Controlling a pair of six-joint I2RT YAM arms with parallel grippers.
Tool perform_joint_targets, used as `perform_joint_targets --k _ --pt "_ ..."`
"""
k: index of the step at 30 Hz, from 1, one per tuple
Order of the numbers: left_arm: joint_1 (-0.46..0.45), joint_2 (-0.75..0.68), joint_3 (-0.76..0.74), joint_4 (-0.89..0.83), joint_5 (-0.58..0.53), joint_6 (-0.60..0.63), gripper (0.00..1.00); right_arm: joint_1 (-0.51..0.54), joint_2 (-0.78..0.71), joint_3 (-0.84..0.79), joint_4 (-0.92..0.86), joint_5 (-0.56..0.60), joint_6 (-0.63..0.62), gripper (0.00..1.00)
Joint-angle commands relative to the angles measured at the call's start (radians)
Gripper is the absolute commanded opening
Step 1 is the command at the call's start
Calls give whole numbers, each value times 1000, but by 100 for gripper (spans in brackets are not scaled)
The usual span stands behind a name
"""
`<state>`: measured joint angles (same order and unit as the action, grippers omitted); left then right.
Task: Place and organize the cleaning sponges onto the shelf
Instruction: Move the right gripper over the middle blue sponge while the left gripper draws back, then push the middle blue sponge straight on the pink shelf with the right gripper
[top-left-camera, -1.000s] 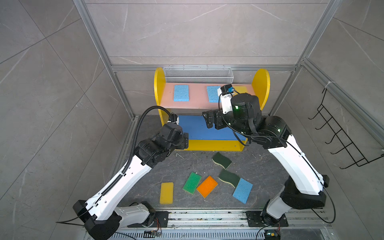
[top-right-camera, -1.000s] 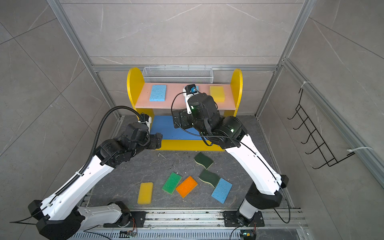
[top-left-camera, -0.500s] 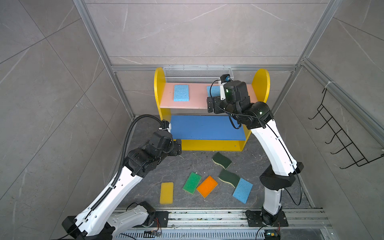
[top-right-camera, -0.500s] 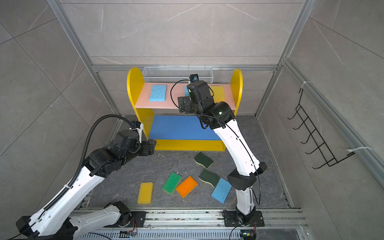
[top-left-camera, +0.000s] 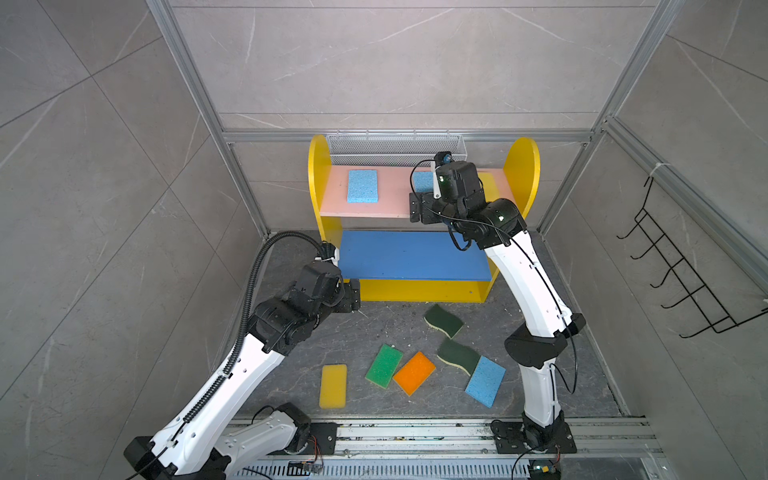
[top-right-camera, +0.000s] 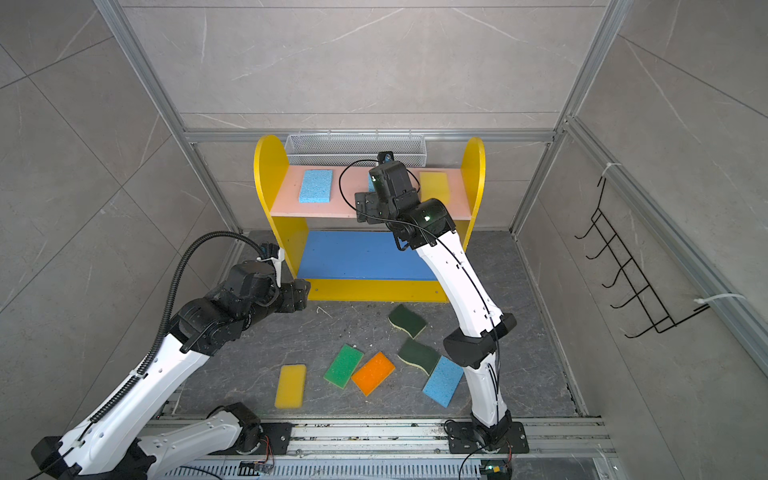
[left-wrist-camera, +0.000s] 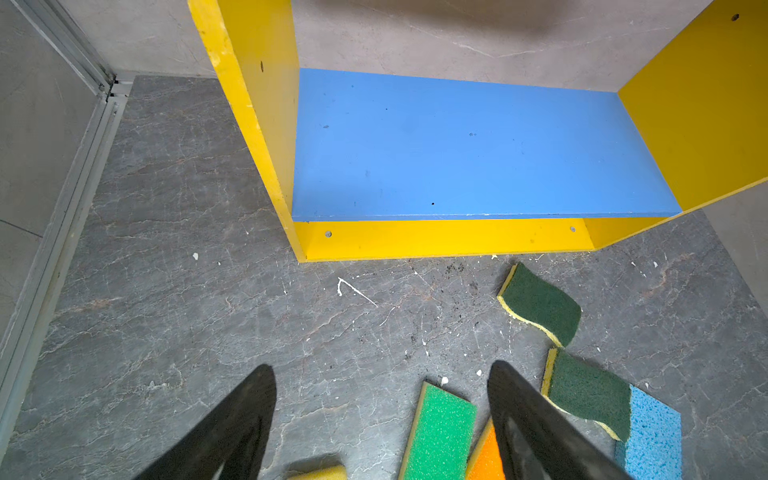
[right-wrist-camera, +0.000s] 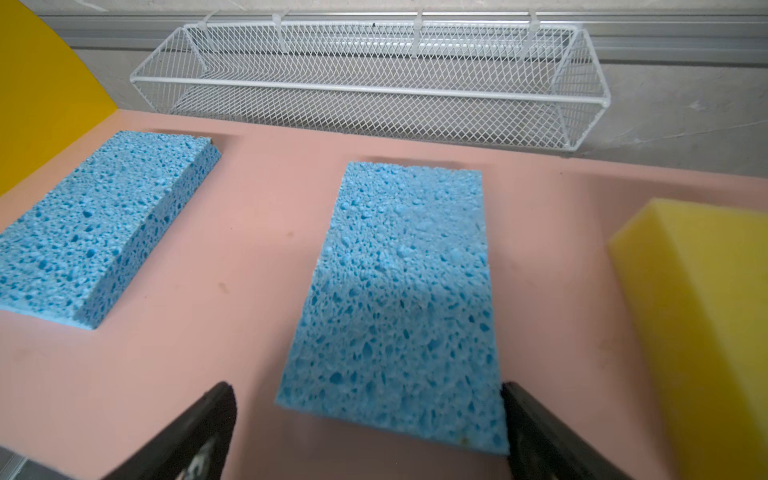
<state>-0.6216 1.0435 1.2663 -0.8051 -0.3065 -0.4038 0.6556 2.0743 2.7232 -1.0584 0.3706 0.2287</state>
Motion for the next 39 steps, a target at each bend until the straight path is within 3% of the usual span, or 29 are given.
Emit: perform_joint_targets --k 1,12,23,39 --pt "11 -17 10 34 18 28 83 -5 23 25 -32 7 20 100" --pt "28 -27 5 35 31 28 83 -5 55 29 -41 33 17 99" --pt "39 -65 -10 29 27 28 83 -3 83 54 -57 18 35 85" --pt "45 -113 -39 44 37 25 83 33 96 72 -82 37 66 84"
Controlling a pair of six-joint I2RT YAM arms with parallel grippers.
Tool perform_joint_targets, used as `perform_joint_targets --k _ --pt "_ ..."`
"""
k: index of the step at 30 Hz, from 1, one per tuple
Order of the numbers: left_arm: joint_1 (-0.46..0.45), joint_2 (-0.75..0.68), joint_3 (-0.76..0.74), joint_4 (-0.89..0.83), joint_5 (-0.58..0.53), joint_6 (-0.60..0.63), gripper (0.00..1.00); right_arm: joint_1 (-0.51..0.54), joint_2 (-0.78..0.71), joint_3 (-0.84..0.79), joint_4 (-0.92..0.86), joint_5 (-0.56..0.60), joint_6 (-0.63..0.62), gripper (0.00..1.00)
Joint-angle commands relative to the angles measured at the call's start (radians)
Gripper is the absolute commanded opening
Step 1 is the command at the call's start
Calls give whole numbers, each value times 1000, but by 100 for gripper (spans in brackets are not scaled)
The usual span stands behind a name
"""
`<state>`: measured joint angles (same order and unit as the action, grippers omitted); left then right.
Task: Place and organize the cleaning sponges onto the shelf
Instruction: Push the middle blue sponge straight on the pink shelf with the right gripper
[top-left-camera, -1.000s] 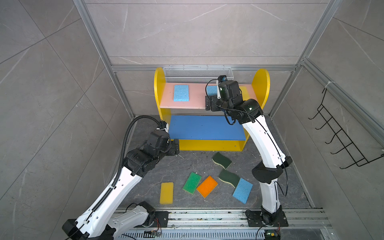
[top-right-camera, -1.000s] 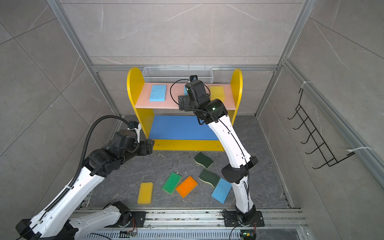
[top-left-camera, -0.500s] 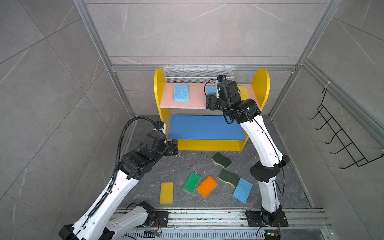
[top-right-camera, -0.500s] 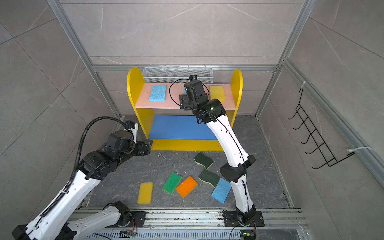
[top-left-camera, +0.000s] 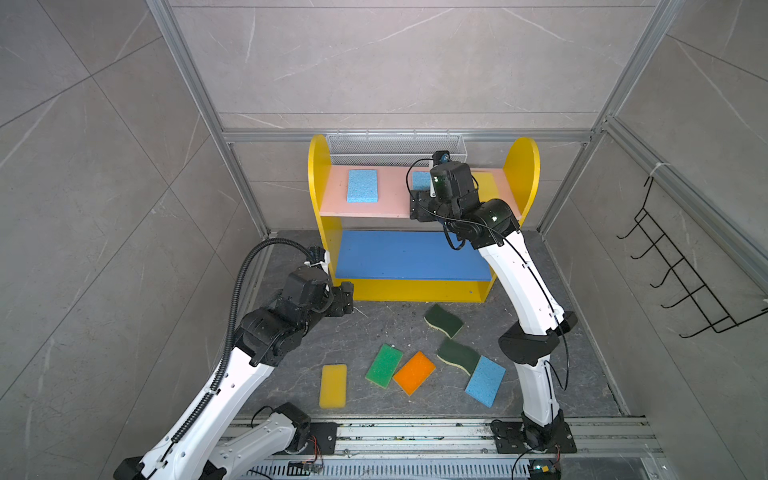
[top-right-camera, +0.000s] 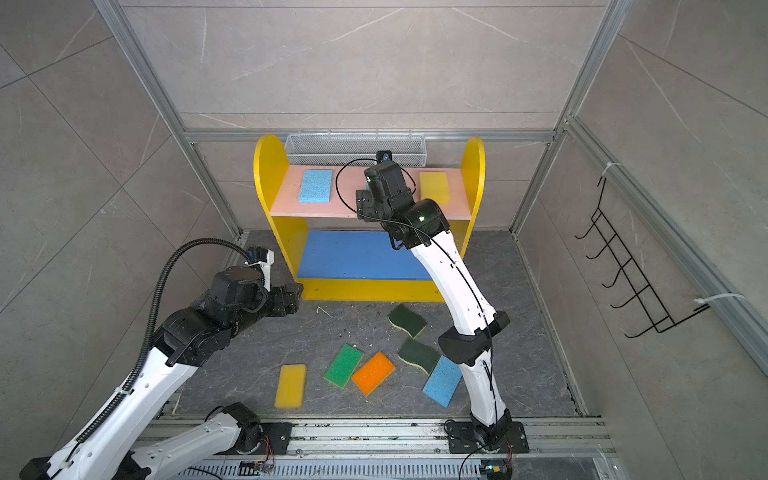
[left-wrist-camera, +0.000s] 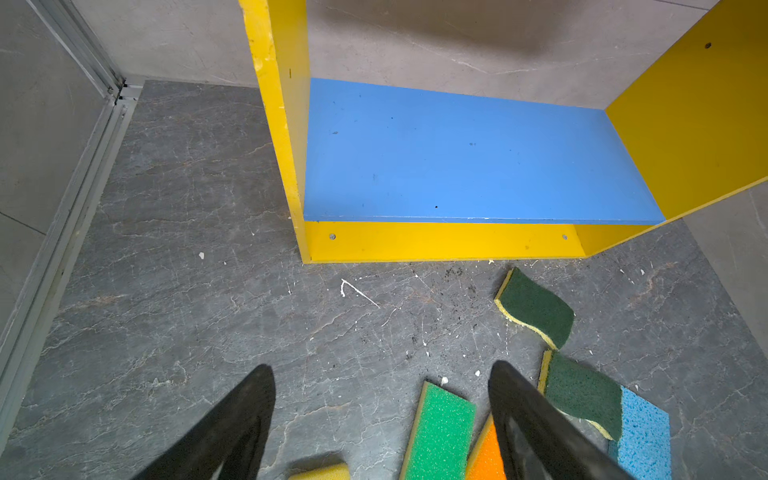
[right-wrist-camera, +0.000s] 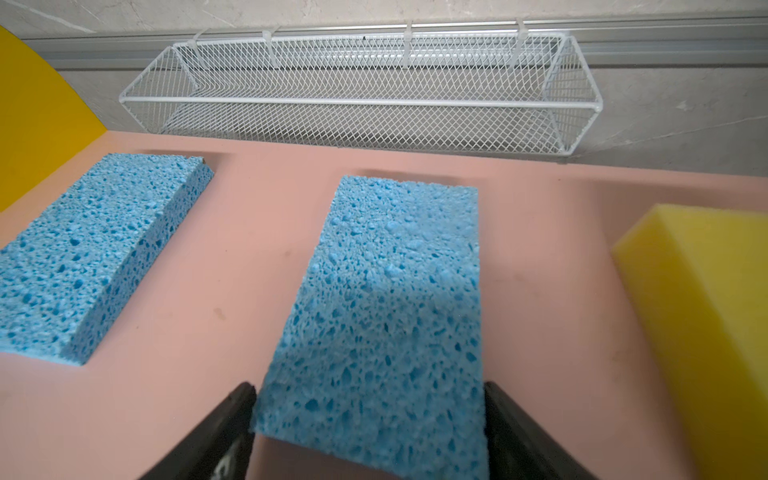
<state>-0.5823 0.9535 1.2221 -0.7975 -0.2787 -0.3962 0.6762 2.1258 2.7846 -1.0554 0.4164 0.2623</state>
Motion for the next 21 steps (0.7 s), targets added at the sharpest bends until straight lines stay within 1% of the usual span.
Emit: perform_joint_targets --k 1,16,21 --pt "6 -25 5 37 9 20 83 16 46 14 -87 -6 32 84" --pt "7 -31 -3 47 16 20 84 20 68 27 -100 4 -11 82" --pt "7 -28 -3 49 15 22 84 20 85 41 -101 -11 -34 81"
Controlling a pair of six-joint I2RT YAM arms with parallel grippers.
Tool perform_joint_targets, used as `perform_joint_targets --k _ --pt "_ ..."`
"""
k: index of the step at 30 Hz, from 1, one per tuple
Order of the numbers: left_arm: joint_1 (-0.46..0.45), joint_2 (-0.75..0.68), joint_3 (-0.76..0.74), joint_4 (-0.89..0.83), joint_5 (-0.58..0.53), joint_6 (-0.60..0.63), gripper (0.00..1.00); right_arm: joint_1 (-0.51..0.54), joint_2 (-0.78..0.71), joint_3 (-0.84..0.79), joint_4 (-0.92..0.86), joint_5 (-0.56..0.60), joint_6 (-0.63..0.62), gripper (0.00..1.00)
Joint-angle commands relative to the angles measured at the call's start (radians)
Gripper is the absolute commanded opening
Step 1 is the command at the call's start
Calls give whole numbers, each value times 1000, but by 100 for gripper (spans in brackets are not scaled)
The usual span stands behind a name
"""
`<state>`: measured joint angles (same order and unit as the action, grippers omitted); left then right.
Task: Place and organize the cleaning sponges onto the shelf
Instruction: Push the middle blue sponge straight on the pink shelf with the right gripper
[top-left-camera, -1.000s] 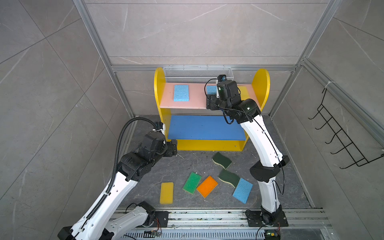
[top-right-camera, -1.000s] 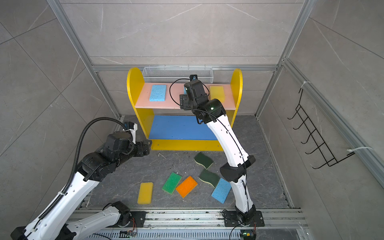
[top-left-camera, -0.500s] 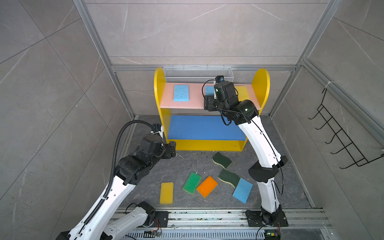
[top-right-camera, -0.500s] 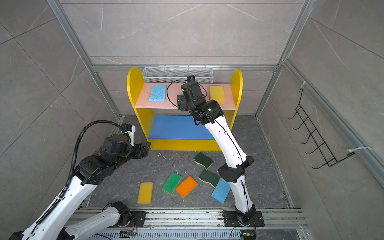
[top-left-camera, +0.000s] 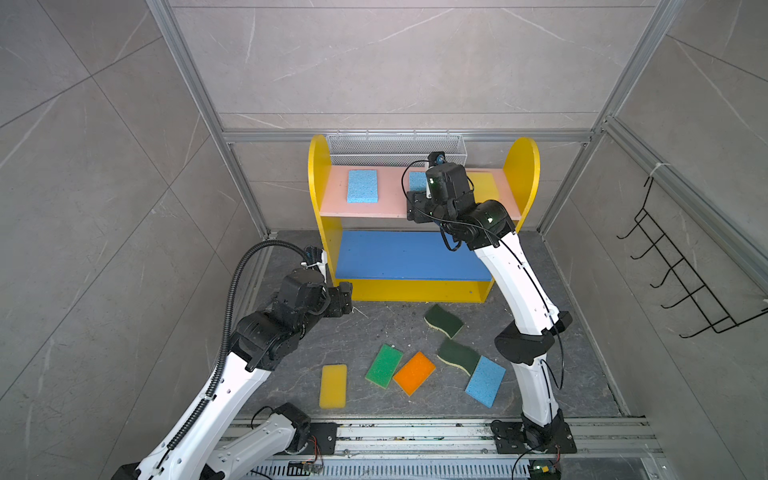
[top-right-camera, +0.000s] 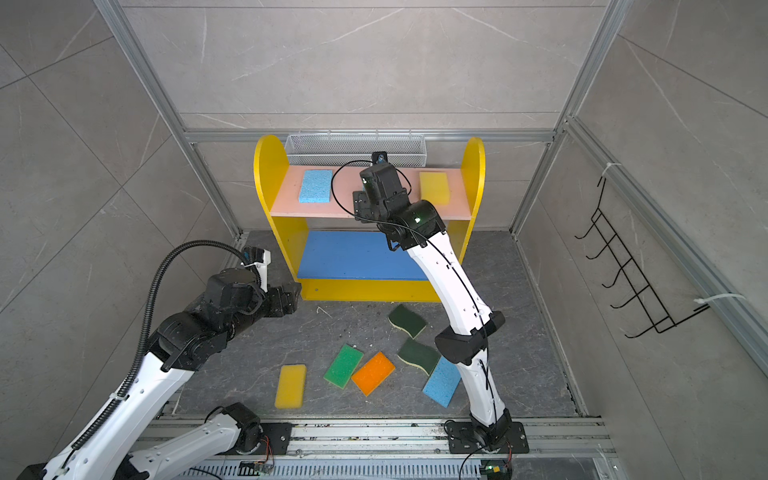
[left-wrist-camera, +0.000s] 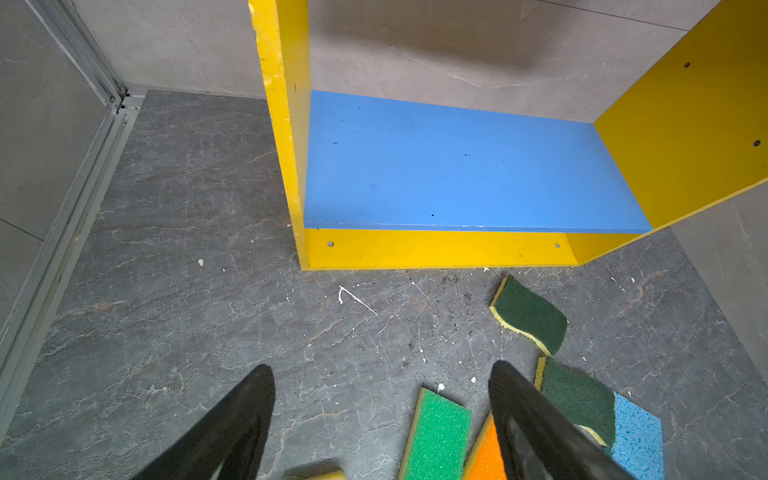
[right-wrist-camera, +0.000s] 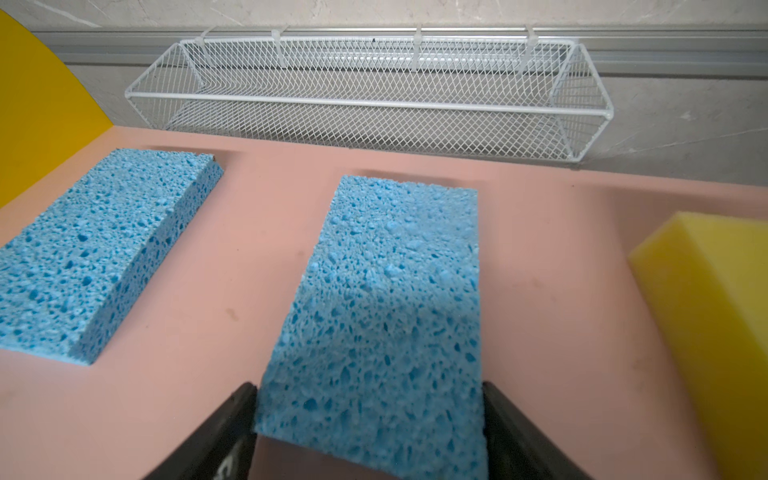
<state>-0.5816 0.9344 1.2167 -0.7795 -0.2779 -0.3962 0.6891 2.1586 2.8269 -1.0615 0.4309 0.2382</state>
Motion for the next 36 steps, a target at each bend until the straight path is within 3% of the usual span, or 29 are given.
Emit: perform_joint_targets --k 1,10,19,24,36 --pt "7 -8 3 31 13 22 84 6 54 0 -92 -33 -14 81" --pt "9 4 7 36 12 27 84 8 48 4 -95 -47 -7 81" --pt "10 6 6 40 17 22 84 13 9 2 -96 -62 24 94" --pt "11 2 6 39 22 17 84 22 -16 -11 -97 -64 24 96" --pt "10 -17 15 19 47 -11 84 43 -123 -132 -106 21 27 98"
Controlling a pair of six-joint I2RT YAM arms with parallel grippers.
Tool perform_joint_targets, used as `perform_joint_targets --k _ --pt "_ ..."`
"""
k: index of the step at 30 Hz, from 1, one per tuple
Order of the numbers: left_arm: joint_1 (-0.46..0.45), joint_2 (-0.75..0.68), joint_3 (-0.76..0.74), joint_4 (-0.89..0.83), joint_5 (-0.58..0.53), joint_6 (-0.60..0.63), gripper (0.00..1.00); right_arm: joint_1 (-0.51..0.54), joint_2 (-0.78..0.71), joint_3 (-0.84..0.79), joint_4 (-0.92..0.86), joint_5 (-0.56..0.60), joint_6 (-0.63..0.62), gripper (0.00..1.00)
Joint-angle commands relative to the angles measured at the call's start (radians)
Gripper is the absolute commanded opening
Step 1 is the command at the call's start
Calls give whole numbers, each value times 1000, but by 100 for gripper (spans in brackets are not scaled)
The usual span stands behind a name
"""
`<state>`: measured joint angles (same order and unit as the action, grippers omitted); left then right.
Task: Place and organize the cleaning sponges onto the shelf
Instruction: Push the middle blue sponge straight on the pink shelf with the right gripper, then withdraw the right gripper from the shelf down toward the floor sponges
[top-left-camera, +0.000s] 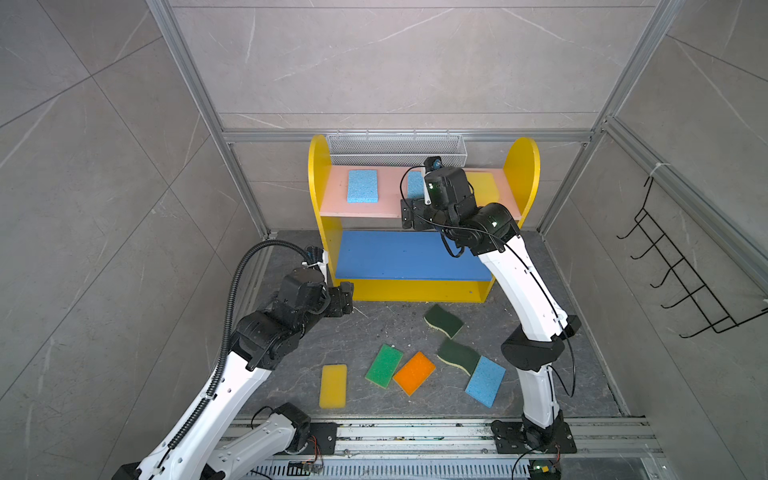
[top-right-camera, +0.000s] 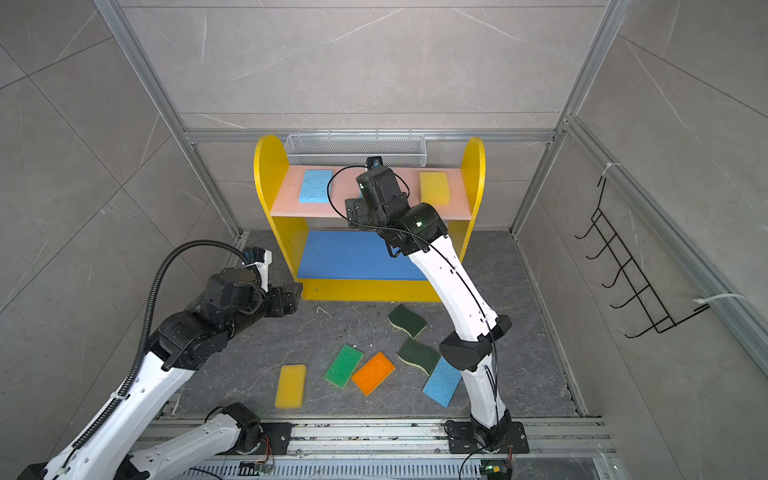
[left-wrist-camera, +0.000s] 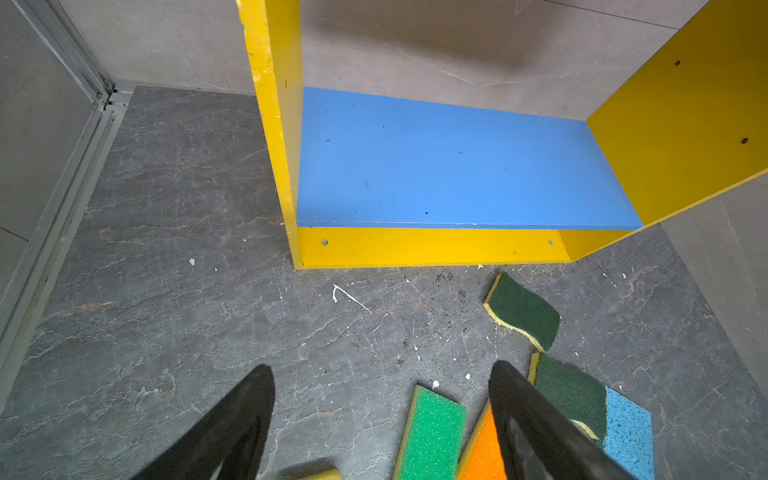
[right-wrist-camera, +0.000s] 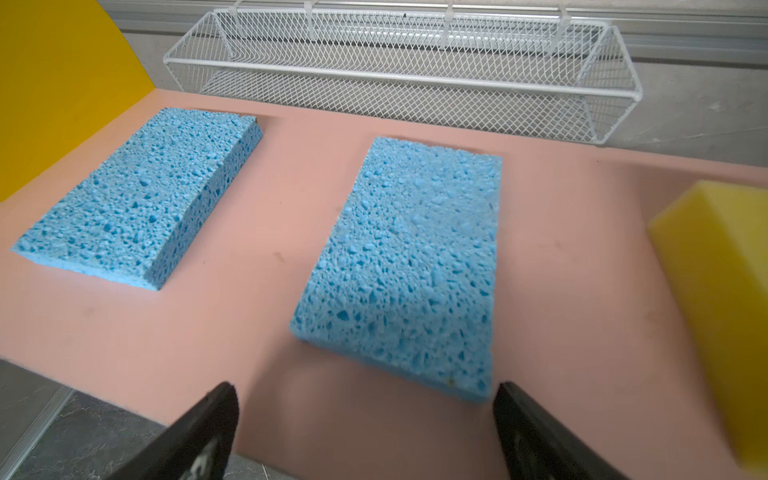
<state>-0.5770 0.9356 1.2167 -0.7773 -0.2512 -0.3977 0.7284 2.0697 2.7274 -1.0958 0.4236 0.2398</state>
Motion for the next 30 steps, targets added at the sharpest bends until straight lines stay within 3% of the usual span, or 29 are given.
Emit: perform_joint_targets --k 1,11,19,26,30 --pt "6 -20 16 13 23 -13 84 3 -45 -44 -72 32 27 98" --pt "5 -4 31 -24 27 -10 83 28 -184 -189 -52 42 24 99" --pt "5 42 10 -71 31 20 82 131 -354 -386 -26 91 9 99" --pt "1 63 -57 -50 107 -4 82 179 -676 -858 55 82 122 99" --pt "-1 80 -74 -38 54 1 81 198 -872 -1142 51 75 275 98"
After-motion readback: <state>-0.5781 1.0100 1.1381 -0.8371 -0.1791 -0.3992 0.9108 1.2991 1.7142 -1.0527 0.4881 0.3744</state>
